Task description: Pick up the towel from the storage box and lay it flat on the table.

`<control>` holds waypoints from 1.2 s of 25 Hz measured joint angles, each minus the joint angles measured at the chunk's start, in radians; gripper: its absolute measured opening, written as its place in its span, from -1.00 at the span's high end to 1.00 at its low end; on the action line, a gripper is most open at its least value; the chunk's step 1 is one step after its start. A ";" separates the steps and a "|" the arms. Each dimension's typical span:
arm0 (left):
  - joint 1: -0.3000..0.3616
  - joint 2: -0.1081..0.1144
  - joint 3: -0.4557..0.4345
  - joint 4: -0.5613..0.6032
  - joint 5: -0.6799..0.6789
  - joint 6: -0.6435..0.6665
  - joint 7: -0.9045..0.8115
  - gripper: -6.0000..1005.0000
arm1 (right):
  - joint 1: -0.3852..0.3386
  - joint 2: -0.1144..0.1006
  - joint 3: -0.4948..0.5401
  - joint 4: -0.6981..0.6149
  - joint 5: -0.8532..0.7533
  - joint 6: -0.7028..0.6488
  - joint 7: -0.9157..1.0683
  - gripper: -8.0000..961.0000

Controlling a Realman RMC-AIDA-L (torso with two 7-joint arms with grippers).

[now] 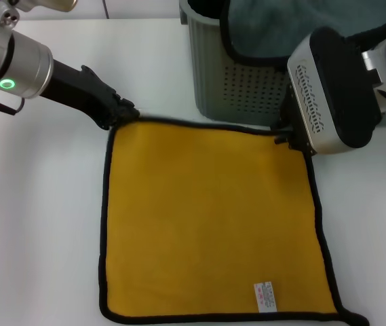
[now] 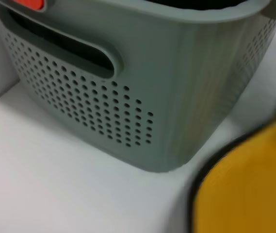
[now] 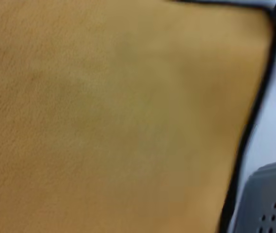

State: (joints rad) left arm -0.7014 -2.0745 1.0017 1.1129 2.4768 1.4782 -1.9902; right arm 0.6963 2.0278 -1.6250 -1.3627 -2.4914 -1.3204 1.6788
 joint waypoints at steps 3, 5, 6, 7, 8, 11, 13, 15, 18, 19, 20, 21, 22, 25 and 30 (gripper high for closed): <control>-0.004 -0.001 0.001 -0.004 -0.006 0.011 -0.006 0.82 | -0.003 0.000 -0.001 -0.003 -0.002 0.008 0.023 0.64; -0.003 0.001 0.000 -0.004 -0.019 0.016 0.000 0.82 | -0.002 0.000 -0.002 -0.005 -0.002 0.008 0.032 0.56; -0.001 0.004 0.000 -0.004 -0.028 0.018 0.002 0.82 | -0.003 0.000 -0.003 -0.007 -0.002 0.008 0.032 0.52; 0.001 0.006 -0.001 -0.003 -0.037 0.019 0.003 0.74 | -0.004 -0.001 -0.005 -0.009 -0.003 0.008 0.032 0.47; 0.002 0.008 -0.001 -0.001 -0.047 0.019 0.004 0.66 | -0.006 -0.001 -0.007 -0.011 -0.003 0.008 0.033 0.43; 0.008 0.018 -0.002 0.003 -0.075 0.019 0.006 0.41 | -0.015 -0.002 -0.009 -0.015 -0.003 0.008 0.034 0.30; 0.018 0.025 -0.003 0.005 -0.105 0.023 0.018 0.23 | -0.025 -0.001 -0.009 -0.015 0.004 0.012 0.035 0.22; 0.040 0.029 -0.003 0.016 -0.160 0.042 0.054 0.04 | -0.050 -0.001 -0.002 -0.017 0.048 0.019 0.035 0.08; 0.110 0.032 -0.004 0.052 -0.310 0.099 0.157 -0.05 | -0.115 -0.003 0.029 -0.028 0.196 0.006 0.019 -0.21; 0.141 0.033 -0.005 0.061 -0.372 0.124 0.202 -0.05 | -0.143 -0.005 0.045 -0.032 0.258 -0.010 0.003 -0.31; 0.173 0.035 -0.006 0.070 -0.445 0.152 0.252 -0.06 | -0.183 -0.005 0.076 -0.035 0.348 -0.040 -0.030 -0.35; 0.211 0.038 -0.010 0.075 -0.526 0.188 0.311 -0.06 | -0.223 -0.004 0.107 -0.029 0.444 -0.069 -0.070 -0.40; 0.240 0.040 -0.016 0.074 -0.594 0.219 0.353 -0.06 | -0.266 -0.003 0.139 -0.015 0.542 -0.101 -0.118 -0.44; 0.331 0.051 -0.051 0.018 -0.826 0.366 0.518 -0.07 | -0.344 -0.007 0.208 0.103 0.802 -0.168 -0.237 -0.57; 0.368 0.078 -0.080 -0.134 -0.919 0.492 0.665 -0.10 | -0.338 -0.009 0.275 0.358 1.002 -0.296 -0.356 -0.60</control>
State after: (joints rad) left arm -0.3330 -1.9961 0.9215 0.9787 1.5578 1.9697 -1.3250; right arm 0.3582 2.0184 -1.3499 -1.0046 -1.4896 -1.6165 1.3232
